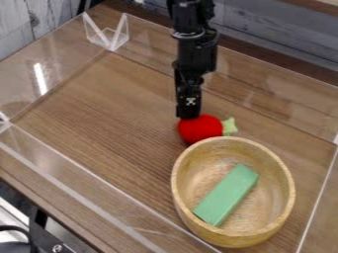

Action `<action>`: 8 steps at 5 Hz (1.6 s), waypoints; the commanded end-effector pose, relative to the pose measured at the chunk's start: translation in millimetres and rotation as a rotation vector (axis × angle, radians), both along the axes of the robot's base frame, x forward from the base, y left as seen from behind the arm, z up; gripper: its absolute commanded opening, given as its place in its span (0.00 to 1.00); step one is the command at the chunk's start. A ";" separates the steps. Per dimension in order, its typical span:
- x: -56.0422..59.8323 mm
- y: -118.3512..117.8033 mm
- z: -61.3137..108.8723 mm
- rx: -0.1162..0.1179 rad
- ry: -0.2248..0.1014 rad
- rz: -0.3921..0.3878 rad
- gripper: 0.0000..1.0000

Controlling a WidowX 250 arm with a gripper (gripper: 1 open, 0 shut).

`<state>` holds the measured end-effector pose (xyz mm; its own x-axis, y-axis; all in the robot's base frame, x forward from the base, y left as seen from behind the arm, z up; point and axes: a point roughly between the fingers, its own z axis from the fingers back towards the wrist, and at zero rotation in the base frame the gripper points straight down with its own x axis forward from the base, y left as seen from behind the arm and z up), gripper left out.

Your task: Move the red object to the right side of the table

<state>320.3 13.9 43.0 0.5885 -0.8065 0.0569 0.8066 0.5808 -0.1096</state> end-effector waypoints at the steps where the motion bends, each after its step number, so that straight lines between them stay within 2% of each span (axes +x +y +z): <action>1: 5.4 -3.9 4.4 -0.005 -0.035 -0.017 1.00; 2: 6.1 -4.4 -3.8 -0.013 -0.026 -0.025 1.00; 3: 6.6 -4.6 -10.5 -0.019 -0.020 -0.026 0.00; 5: 7.6 -5.6 -18.5 -0.031 -0.015 -0.026 0.00; 7: 7.1 -6.1 -19.4 -0.047 -0.009 -0.026 0.00; 8: 11.7 -11.7 -16.6 -0.046 -0.021 -0.020 0.00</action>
